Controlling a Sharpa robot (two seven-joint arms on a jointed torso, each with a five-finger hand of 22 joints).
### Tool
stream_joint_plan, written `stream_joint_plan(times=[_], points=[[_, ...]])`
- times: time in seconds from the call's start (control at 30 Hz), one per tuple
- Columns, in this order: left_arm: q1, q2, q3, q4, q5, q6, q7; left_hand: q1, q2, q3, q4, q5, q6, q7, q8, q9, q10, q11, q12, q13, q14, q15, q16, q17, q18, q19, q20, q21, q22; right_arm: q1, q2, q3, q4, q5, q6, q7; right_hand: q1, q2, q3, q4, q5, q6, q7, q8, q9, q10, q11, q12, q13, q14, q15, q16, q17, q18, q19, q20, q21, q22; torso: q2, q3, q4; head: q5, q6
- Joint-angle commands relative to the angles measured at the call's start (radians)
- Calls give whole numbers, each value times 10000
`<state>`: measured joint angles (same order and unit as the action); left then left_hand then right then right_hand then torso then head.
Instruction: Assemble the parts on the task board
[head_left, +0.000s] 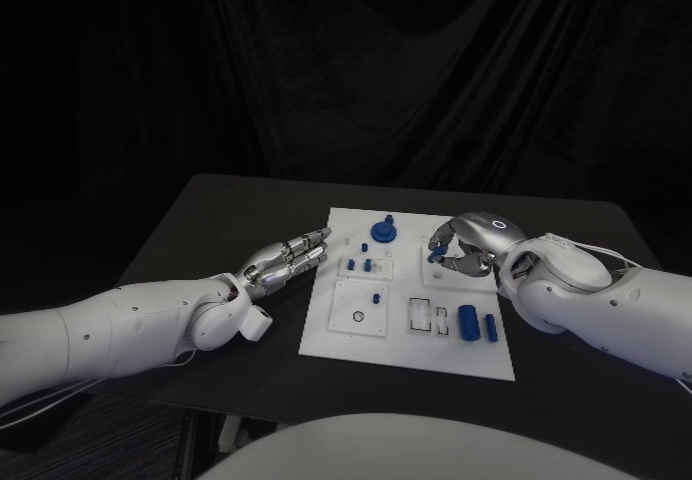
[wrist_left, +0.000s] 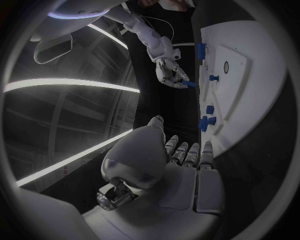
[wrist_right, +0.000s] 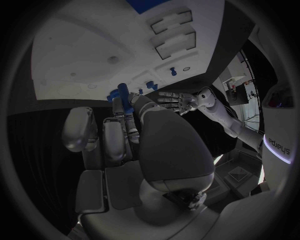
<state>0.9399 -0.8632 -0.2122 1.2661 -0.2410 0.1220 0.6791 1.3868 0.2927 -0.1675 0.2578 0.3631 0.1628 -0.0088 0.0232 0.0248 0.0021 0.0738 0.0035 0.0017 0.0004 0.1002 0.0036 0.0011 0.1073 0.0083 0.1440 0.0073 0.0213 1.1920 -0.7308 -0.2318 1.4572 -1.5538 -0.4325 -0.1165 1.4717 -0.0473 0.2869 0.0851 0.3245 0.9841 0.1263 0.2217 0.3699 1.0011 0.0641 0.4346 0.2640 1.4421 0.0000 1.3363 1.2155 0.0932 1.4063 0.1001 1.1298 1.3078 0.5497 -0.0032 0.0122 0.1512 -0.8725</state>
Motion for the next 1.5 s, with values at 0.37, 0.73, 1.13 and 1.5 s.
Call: stream_joint_plan(times=[0.37, 0.73, 1.13, 1.5], points=[[-4, 115, 10, -81, 68, 189, 2189, 139, -14, 131, -13, 84, -5, 119, 63, 15, -21, 18, -35, -17, -4, 121, -36, -11, 73, 10, 139, -2, -29, -31, 104, -42, 1862, -997, 334, -175, 121, -82, 13, -211, 68, 5, 46, 19, 440, 98, 37, -41, -4, 128, -70, 194, 231, -132, 123, -28, 305, 1582, -4, -10, 8, 16, -2], [-6, 222, 10, -150, 68, 261, 2144, 158, -13, 198, -7, 90, 97, 288, 89, 32, -18, -14, -34, -16, -4, 125, -36, -11, 121, 4, 190, -8, -42, -560, 1241, -53, 1450, -1664, 366, 86, 155, -104, 33, -261, 62, 9, 41, 16, 488, 151, 23, -49, 2, 170, -79, 246, 296, -142, 150, -33, 370, 1597, 7, -4, 0, 26, -2], [-6, 295, 10, -181, 69, 294, 2117, 165, -6, 249, 8, 107, 122, 340, 96, 35, -17, -21, -33, -16, -4, 134, -36, -11, 155, -12, 254, -20, -72, -962, 1854, -54, 755, -2009, 754, 94, 196, -126, 60, -312, 31, -38, 53, -22, 517, 163, 28, -77, 0, 162, -79, 224, 259, -136, 139, -36, 346, 1589, 9, -1, 30, 34, -2], [-8, 311, 10, -203, 69, 325, 2095, 183, -7, 319, 14, 124, 137, 384, 101, 37, -21, -45, -34, -17, -4, 150, -36, -11, 225, -26, 351, -29, -96, -1195, 1905, -55, 656, -2035, 845, 121, 206, -125, 72, -324, 19, -59, 59, -39, 523, 166, 31, -86, 0, 156, -78, 214, 244, -132, 131, -36, 330, 1584, 12, -8, 33, 19, -2]])
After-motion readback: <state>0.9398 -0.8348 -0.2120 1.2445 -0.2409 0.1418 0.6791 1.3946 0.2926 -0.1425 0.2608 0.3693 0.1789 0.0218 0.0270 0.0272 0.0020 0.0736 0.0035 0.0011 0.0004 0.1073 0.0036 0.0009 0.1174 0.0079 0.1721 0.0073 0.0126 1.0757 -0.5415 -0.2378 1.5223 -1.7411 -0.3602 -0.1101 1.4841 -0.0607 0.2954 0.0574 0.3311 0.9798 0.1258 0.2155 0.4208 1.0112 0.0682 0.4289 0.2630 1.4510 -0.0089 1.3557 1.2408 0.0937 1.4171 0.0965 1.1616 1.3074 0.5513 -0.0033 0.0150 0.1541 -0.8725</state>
